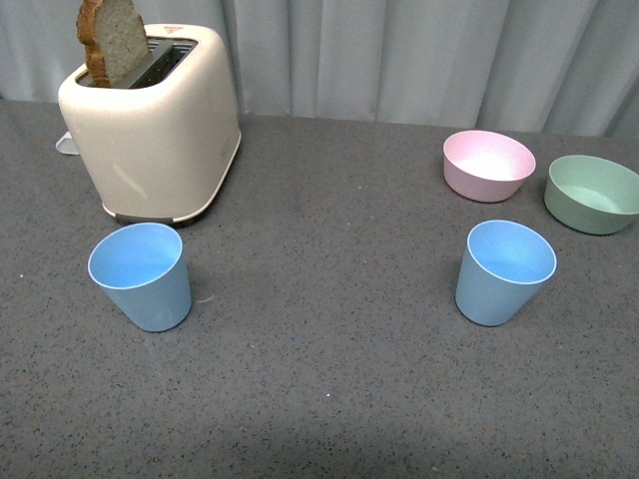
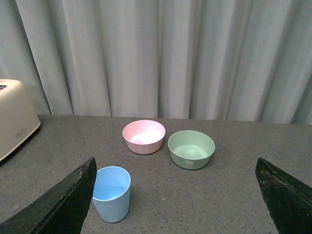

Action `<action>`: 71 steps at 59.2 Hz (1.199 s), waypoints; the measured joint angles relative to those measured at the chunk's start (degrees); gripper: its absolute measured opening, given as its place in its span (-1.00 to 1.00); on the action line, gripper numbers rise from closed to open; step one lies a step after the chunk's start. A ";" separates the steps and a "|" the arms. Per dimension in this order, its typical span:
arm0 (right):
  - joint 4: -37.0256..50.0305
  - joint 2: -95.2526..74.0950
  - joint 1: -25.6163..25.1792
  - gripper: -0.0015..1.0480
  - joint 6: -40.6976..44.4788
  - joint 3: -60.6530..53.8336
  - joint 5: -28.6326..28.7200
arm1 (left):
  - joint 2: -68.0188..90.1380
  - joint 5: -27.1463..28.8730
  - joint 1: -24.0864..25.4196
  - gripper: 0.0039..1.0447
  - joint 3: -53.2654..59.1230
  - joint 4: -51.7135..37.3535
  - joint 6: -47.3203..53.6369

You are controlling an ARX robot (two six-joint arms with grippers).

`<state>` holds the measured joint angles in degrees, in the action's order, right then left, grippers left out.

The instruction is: Stack blue cups with both arms

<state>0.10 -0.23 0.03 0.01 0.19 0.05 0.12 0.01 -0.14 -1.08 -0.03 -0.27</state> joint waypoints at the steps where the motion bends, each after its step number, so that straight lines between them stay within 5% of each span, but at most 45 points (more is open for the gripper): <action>1: 0.00 0.00 0.00 0.81 0.00 0.00 0.00 | 0.00 0.00 0.00 0.88 0.00 0.00 0.00; 43: 0.00 0.00 0.00 0.81 0.00 0.00 0.00 | 0.02 0.09 -0.02 0.88 0.00 0.02 0.00; 51: 0.00 0.00 0.00 0.81 -0.02 0.00 -0.02 | 10.19 13.94 -2.38 0.88 -2.08 3.30 -2.54; 71: -0.02 0.00 0.00 0.81 0.00 0.00 0.02 | 54.84 2.36 2.75 0.88 -14.73 -15.17 -7.61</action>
<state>0.08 -0.23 0.03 0.01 0.19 0.08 54.96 2.37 2.61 -15.81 -15.20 -7.88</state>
